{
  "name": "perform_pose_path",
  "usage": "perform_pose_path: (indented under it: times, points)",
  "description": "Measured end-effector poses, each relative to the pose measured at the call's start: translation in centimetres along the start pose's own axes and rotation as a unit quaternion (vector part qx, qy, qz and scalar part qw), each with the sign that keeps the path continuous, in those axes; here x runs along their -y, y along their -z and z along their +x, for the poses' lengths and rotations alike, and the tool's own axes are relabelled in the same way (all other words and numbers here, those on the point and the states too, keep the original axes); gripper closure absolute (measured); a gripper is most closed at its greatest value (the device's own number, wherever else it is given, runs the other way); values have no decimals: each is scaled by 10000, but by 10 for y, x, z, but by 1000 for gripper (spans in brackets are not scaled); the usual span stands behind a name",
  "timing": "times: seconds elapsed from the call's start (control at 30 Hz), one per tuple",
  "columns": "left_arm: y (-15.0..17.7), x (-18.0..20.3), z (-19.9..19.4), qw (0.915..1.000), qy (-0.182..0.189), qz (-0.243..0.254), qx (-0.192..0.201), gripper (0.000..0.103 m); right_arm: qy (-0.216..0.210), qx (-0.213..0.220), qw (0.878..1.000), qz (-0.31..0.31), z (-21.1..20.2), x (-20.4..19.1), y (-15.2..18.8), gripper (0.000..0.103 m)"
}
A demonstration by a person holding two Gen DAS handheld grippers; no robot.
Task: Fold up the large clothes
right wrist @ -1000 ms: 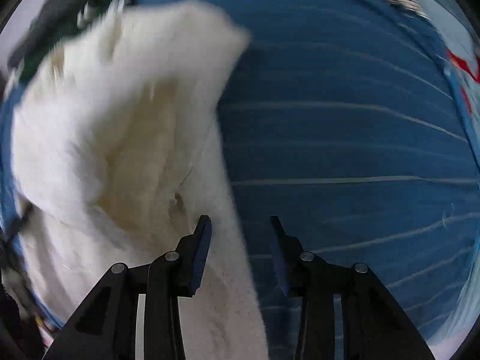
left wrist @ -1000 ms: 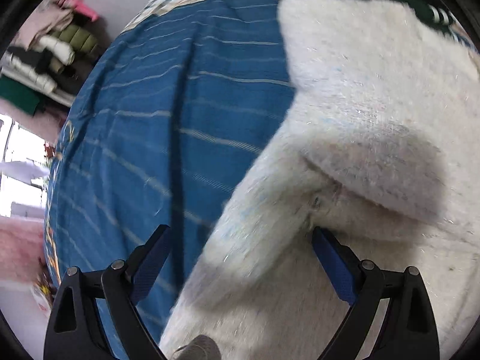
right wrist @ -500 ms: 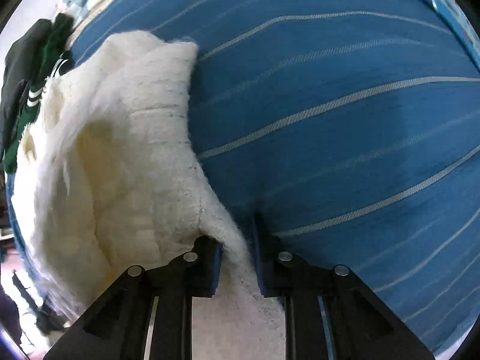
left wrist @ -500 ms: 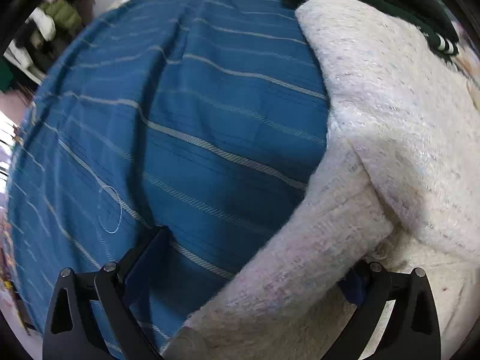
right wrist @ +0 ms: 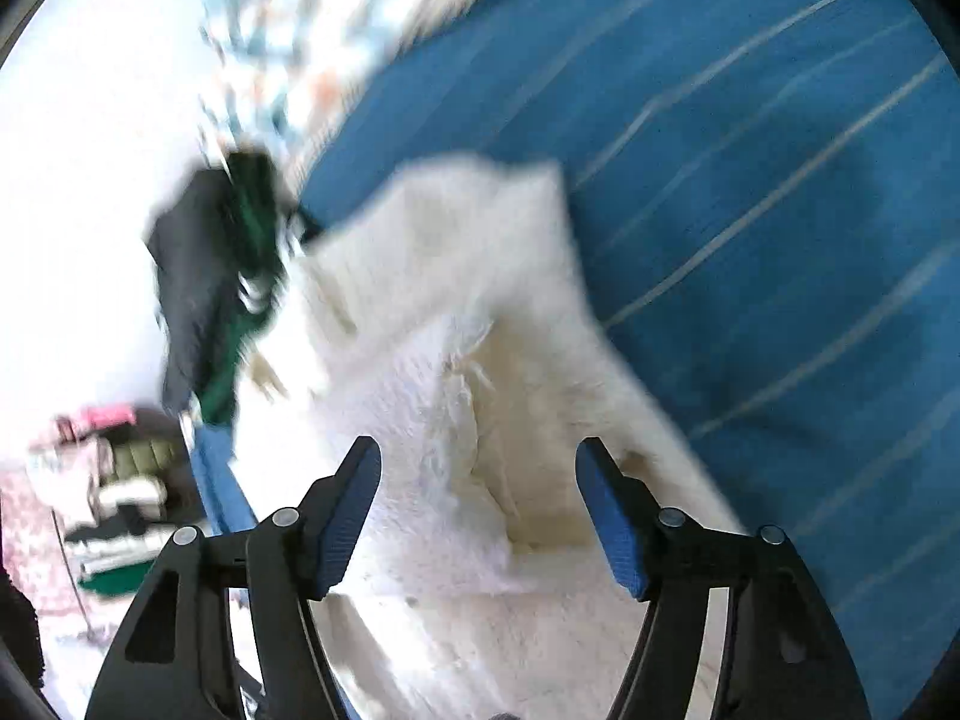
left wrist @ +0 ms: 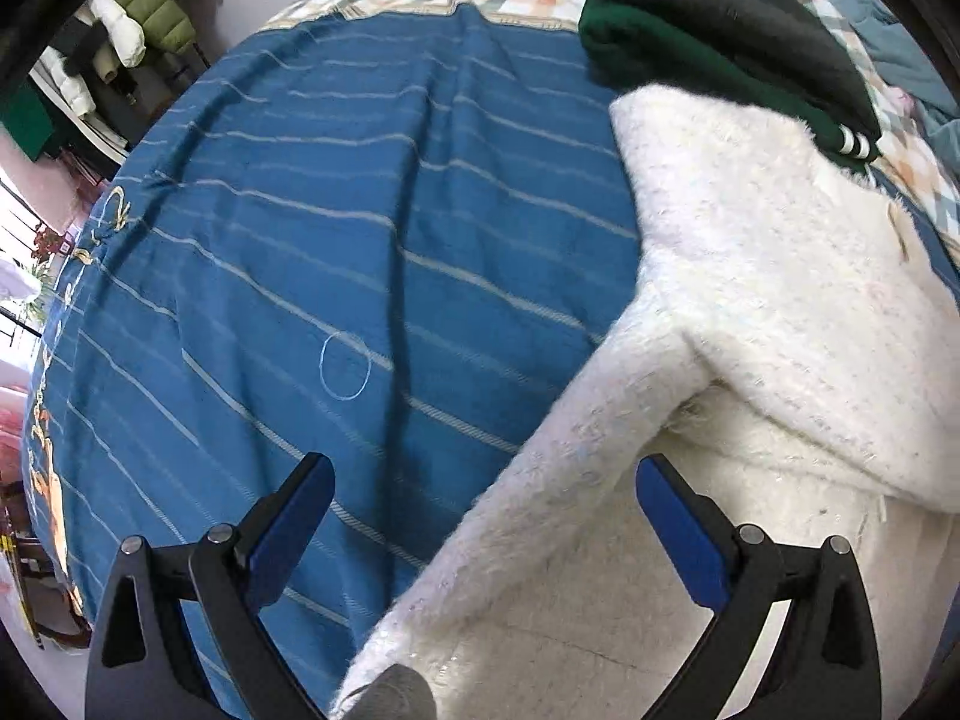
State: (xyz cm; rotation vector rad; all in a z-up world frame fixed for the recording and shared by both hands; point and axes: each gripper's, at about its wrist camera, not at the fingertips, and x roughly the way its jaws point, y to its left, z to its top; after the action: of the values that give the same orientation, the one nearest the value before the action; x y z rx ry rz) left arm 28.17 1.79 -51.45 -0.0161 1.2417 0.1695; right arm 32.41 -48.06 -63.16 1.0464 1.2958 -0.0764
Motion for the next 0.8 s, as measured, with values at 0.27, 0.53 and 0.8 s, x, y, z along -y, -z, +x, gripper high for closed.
perform_pose_path:
  times: [0.27, 0.53, 0.8]
  points:
    - [-47, 27, -35, 9977, 375, -82, 560, 0, 464, 894, 9818, -1610, -39, -86, 2, 97]
    - [-83, 69, 6, 9977, -7, 218, 638, 0, 1232, 761, 9670, -2097, -10, -88, -39, 96]
    - [-70, 61, 50, 9985, -198, 509, 96, 0, 1970, 1560, 9561, -1509, -49, -62, 2, 66]
